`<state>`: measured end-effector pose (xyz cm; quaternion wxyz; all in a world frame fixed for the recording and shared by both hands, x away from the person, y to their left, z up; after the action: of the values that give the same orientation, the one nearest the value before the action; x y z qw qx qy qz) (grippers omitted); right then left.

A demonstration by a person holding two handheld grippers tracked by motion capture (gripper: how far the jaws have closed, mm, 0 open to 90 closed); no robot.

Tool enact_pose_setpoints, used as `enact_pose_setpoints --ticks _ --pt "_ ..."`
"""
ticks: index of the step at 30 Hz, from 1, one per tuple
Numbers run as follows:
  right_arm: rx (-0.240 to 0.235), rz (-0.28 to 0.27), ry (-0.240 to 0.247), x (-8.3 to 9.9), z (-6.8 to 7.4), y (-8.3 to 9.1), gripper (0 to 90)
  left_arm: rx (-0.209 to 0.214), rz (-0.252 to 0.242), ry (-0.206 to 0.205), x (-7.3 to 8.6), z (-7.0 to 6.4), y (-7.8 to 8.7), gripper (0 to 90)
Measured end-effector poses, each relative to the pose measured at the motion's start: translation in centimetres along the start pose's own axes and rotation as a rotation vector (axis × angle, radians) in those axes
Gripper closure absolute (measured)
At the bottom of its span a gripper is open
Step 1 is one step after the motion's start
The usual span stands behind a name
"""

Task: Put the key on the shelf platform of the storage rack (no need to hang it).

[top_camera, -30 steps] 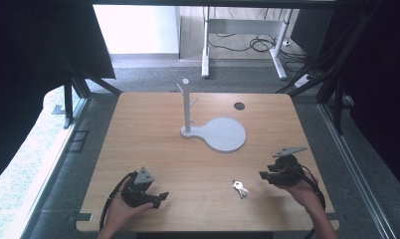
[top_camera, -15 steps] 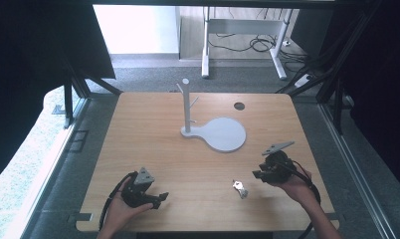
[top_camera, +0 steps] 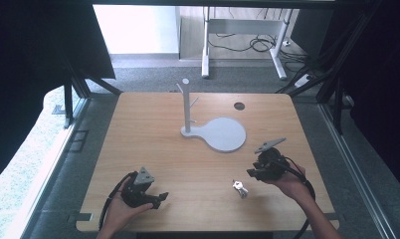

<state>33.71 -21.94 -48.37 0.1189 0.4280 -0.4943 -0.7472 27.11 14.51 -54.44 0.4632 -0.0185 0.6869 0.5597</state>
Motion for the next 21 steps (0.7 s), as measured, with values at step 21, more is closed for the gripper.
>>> enact_pose_setpoints --ticks 21 --pt "-0.055 0.04 0.021 -1.6 1.2 -2.3 61.4 0.003 0.005 -0.012 0.0 -0.3 -0.2 23.5"
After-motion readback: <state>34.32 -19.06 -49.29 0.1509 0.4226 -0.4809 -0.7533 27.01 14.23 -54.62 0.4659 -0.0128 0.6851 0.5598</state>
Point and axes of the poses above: each handheld gripper's, and its own axes: y roughly backward along the jaws, x roughly out of its underside, z roughly to its left, the point moved 5 cm from there along -y, roughly forward along the jaws, and after that the axes turned 9 degrees about -x, right-handed, at the moved point
